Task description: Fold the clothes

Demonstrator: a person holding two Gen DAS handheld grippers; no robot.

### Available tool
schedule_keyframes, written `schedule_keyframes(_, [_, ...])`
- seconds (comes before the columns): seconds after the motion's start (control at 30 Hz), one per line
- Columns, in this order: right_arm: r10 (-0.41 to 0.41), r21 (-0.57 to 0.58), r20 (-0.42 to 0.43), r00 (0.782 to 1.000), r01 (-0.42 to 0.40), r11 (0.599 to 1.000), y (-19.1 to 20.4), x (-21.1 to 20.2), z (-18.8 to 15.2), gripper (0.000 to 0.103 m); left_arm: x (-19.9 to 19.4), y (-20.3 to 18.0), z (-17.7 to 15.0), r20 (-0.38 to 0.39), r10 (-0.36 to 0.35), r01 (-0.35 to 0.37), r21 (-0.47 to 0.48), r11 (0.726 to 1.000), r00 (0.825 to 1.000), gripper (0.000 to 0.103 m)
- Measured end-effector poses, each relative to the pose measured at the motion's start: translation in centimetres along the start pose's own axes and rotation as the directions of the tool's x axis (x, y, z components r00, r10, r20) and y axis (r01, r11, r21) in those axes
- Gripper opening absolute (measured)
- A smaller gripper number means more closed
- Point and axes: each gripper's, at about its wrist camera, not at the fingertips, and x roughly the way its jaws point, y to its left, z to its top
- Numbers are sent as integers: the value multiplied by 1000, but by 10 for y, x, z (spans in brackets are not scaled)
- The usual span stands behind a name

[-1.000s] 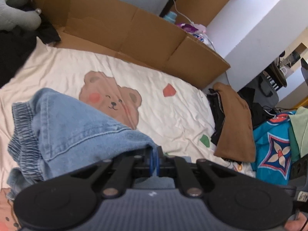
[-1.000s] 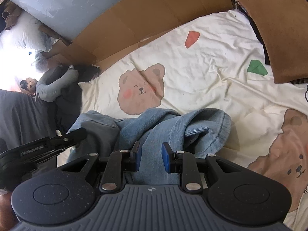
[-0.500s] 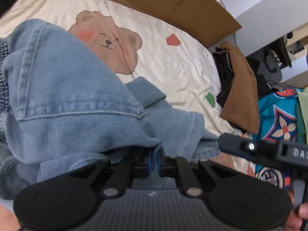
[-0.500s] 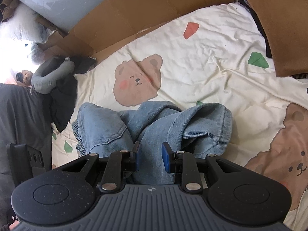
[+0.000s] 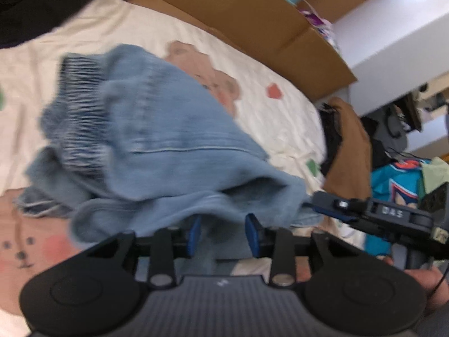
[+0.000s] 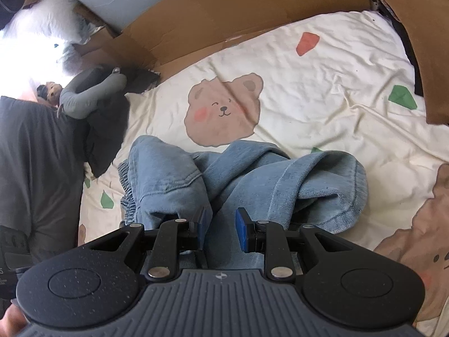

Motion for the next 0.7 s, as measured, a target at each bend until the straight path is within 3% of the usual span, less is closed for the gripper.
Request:
schedule_keyframes(0.17, [6,-75,-18,1000,-7,997,13,-4,10,25,-17,26,3,55,55,-52,-57,997,997,43])
schedule_keyframes(0.47, [38,-239,-71,997,-54,970,43,-9,50,25,-24,64,11,115,180,-163,-146,976,977,45])
schedule_keyframes(0.7, [-9,-365,-134,991,-41,930,66,0,62,25,-16,85,13,123,173,-140,-236,962,977,45])
